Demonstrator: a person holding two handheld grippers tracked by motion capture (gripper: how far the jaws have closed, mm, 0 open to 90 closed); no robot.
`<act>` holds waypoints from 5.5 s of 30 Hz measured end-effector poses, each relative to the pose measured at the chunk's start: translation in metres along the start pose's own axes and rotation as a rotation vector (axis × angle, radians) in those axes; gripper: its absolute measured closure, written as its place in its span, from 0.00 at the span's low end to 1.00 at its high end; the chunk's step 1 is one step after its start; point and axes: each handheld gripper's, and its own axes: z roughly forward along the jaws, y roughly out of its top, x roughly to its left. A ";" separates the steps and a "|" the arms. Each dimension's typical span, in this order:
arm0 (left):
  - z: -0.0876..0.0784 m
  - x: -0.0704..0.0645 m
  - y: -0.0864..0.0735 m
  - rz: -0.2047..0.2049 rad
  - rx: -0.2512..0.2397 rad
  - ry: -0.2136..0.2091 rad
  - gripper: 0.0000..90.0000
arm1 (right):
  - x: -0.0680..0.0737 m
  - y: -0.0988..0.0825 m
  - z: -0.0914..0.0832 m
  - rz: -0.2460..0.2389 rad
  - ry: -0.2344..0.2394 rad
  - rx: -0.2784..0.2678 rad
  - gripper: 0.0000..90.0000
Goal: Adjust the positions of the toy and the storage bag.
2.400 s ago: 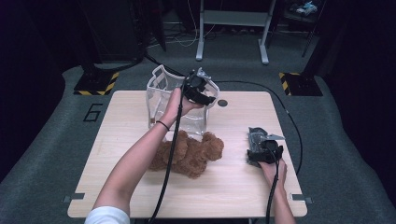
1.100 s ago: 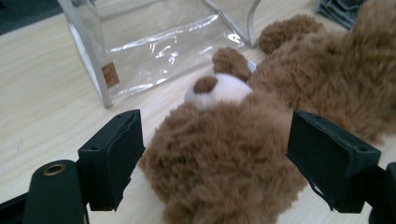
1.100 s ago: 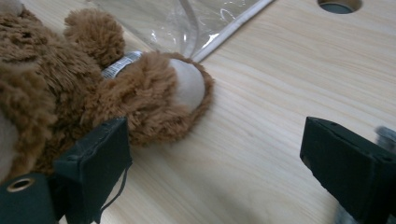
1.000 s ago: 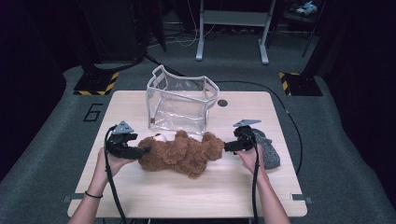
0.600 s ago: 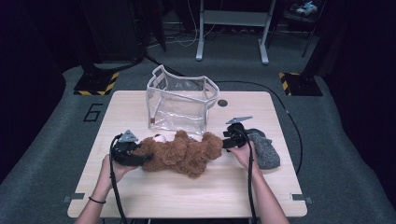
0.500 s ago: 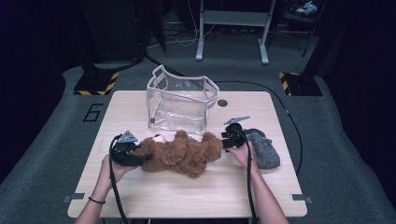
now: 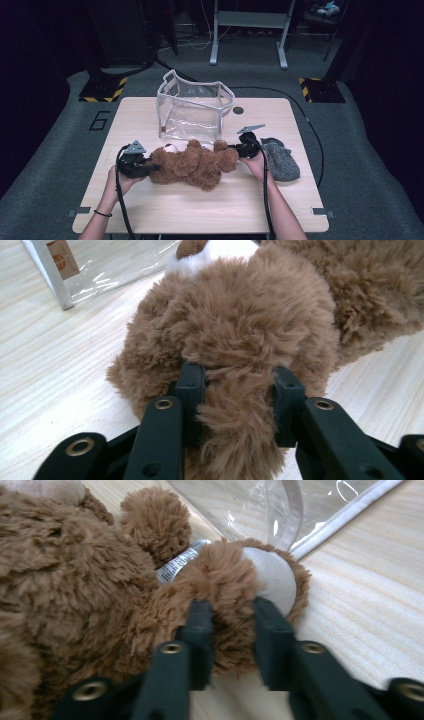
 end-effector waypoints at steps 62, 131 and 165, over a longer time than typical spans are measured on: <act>-0.014 0.024 0.020 0.084 -0.019 0.038 0.89 | 0.067 -0.018 -0.034 -0.061 0.014 -0.151 0.92; -0.007 0.049 0.000 -0.043 -0.025 0.040 0.29 | 0.034 0.039 -0.018 -0.067 -0.253 -0.108 0.50; -0.002 0.057 0.000 -0.107 -0.015 0.045 0.26 | 0.049 0.050 -0.011 -0.152 -0.419 -0.137 0.98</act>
